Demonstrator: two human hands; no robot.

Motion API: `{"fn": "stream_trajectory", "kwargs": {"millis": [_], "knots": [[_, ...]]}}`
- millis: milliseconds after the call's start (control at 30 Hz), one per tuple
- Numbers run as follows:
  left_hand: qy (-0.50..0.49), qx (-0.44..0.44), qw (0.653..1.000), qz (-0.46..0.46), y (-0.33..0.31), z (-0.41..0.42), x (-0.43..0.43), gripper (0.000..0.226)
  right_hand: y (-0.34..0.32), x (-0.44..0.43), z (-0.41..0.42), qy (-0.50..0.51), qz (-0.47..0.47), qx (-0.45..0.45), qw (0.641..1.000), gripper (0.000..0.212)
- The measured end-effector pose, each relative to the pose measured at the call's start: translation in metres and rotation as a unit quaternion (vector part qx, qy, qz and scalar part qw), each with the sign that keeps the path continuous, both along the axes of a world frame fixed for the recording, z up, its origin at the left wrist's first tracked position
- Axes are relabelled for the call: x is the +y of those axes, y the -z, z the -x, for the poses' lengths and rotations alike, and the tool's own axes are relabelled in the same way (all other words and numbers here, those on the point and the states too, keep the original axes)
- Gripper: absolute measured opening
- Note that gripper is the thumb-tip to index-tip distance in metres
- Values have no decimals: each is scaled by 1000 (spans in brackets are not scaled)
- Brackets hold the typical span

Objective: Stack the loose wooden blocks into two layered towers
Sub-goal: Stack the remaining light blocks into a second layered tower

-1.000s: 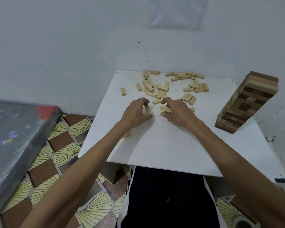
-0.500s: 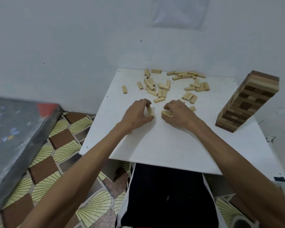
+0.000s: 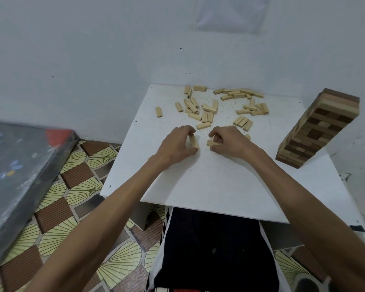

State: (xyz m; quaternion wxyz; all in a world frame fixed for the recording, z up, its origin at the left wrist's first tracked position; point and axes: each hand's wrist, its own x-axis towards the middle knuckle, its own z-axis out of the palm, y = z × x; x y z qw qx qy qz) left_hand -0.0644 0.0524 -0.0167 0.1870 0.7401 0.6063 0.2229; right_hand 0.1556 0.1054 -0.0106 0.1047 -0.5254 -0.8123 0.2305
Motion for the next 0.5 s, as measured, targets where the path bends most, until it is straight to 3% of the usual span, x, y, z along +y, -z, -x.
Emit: {"fn": "stream_trajectory", "kwargs": {"millis": [267, 500], "knots": [[11, -3, 1000, 20, 3, -10, -14, 64, 1, -14, 1, 9, 6, 12, 1000, 40], [13, -19, 999, 29, 0, -15, -27, 68, -12, -43, -4, 35, 52, 91, 994, 50]]}}
